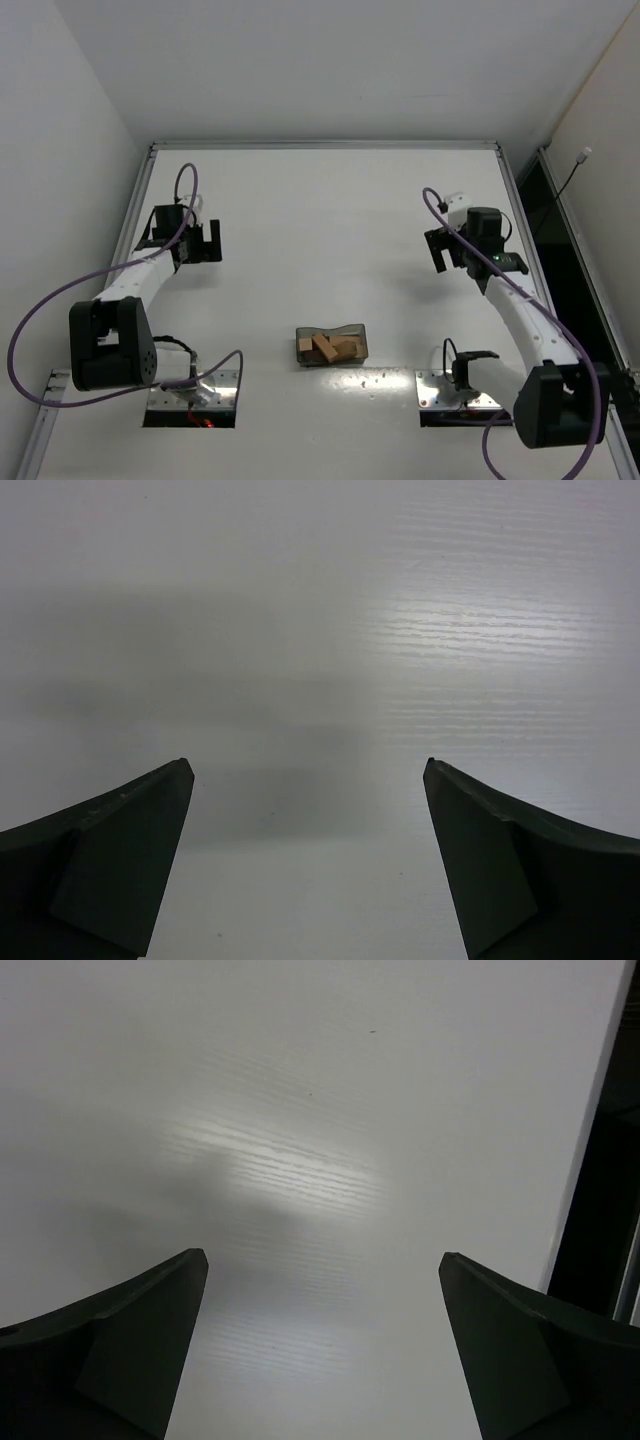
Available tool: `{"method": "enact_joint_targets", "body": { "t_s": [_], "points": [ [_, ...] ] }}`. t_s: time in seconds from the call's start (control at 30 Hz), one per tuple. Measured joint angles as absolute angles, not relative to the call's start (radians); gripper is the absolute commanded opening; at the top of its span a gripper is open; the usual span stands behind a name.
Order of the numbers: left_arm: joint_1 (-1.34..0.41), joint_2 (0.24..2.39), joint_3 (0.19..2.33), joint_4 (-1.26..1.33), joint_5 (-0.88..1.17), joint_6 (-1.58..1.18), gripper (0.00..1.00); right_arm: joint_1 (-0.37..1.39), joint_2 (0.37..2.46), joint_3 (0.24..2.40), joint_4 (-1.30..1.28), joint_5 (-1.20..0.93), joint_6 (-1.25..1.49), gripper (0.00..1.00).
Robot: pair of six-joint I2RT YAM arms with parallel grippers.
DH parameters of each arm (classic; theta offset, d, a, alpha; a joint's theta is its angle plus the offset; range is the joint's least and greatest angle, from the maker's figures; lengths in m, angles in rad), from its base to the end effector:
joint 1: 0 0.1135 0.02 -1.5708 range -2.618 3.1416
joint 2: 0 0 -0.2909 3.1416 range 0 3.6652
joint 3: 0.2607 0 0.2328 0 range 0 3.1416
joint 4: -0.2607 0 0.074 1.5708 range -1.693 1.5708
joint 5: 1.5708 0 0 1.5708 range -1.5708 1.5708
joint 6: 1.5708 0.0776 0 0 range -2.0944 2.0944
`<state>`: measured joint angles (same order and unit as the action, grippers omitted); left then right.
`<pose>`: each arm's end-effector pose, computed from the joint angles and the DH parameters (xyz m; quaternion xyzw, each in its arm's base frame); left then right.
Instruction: Build the wood block tower
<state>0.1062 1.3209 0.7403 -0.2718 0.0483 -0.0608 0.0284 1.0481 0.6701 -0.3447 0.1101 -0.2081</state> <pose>0.2677 0.0248 0.2081 -0.0696 0.9334 -0.0146 0.3518 0.2195 -0.0023 0.2384 -0.0849 0.9064 -0.0868 0.4047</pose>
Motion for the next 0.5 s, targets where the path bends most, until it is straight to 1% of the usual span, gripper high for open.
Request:
{"method": "enact_joint_targets", "body": {
  "t_s": [0.03, 0.07, 0.13, 0.17, 0.23, 0.27, 0.4, 0.43, 0.5],
  "points": [
    [0.106, 1.321, 0.74, -0.271, 0.047, -0.061, 1.0, 0.028, 1.06, 0.672, -0.347, 0.093, -0.215, 0.97],
    [0.106, 1.321, 0.74, -0.272, 0.048, -0.061, 1.0, 0.028, 1.073, 0.677, -0.352, 0.063, -0.226, 0.93],
    [0.106, 1.32, 0.741, -0.275, 0.05, -0.061, 1.0, 0.029, 1.09, 0.696, -0.378, -0.014, -0.262, 0.86],
    [0.106, 1.32, 0.741, -0.277, 0.053, -0.061, 1.0, 0.03, 1.095, 0.71, -0.392, -0.076, -0.289, 0.85],
    [0.106, 1.32, 0.741, -0.281, 0.057, -0.061, 1.0, 0.046, 1.1, 0.756, -0.453, -0.204, -0.355, 0.85],
    [0.106, 1.32, 0.741, -0.282, 0.057, -0.061, 1.0, 0.063, 1.103, 0.785, -0.484, -0.262, -0.39, 0.85],
    [0.106, 1.32, 0.743, -0.292, 0.057, -0.06, 1.0, 0.177, 1.221, 0.99, -0.695, -0.49, -0.566, 0.74],
    [0.107, 1.318, 0.743, -0.295, 0.057, -0.06, 1.0, 0.207, 1.263, 1.037, -0.752, -0.54, -0.609, 0.69],
    [0.111, 1.312, 0.743, -0.303, 0.057, -0.06, 1.0, 0.27, 1.325, 1.078, -0.828, -0.608, -0.678, 0.68]
  ]
}}
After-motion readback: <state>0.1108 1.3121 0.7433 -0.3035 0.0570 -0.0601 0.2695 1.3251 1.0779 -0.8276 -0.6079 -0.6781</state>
